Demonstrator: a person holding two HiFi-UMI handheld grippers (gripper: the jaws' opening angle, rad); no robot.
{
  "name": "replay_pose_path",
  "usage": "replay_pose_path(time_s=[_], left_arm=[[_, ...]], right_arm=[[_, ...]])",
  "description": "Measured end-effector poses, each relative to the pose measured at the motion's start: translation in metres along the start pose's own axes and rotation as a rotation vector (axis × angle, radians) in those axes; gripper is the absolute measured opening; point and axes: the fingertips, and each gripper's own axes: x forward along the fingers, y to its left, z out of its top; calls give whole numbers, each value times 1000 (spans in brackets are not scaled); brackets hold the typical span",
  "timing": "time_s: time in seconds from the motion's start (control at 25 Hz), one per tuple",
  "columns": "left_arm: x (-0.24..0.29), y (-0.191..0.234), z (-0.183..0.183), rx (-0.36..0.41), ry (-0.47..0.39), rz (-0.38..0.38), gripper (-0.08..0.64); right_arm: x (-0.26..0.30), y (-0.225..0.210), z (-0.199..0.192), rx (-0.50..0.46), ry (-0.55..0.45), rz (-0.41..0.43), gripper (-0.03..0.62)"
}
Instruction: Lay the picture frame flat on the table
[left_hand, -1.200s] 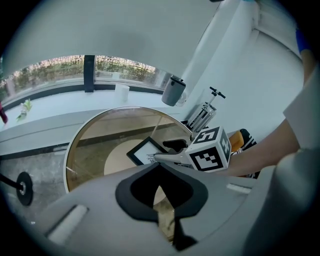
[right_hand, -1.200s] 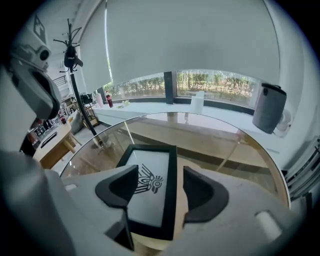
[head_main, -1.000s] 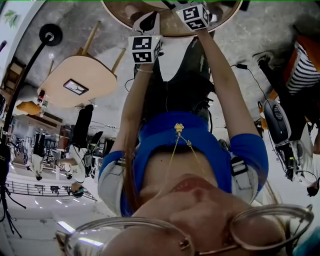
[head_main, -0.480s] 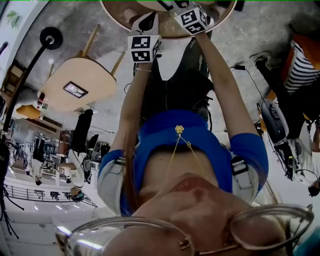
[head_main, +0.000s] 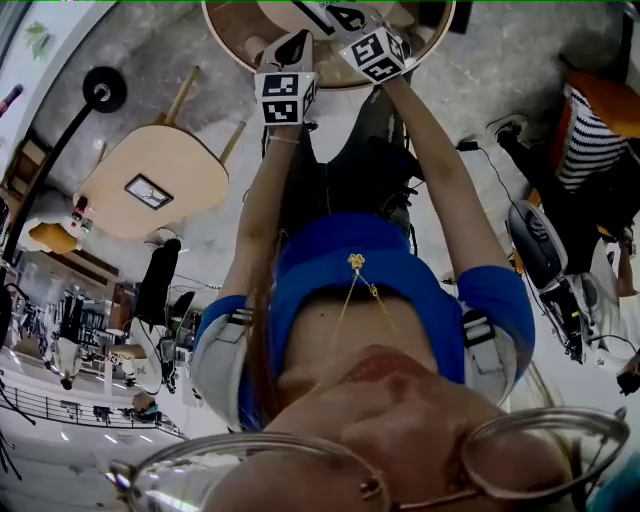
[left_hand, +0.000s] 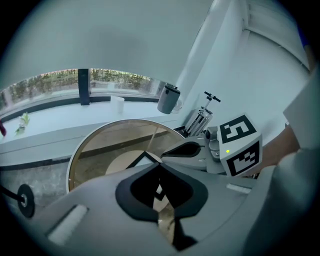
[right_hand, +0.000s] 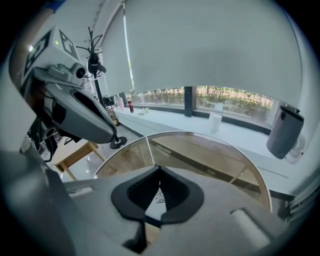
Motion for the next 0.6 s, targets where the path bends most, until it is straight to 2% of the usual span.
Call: replay_pose_path(time_s=[0.36,0.6], left_arm=[[-32,-11,54,136,-90,59,-3],[-73,-32,91,214,-223,93,-3]], right_arm=[[-55,-4,68,-31,-111,-2,2],[-99,13,110,-79,-189,4,2]])
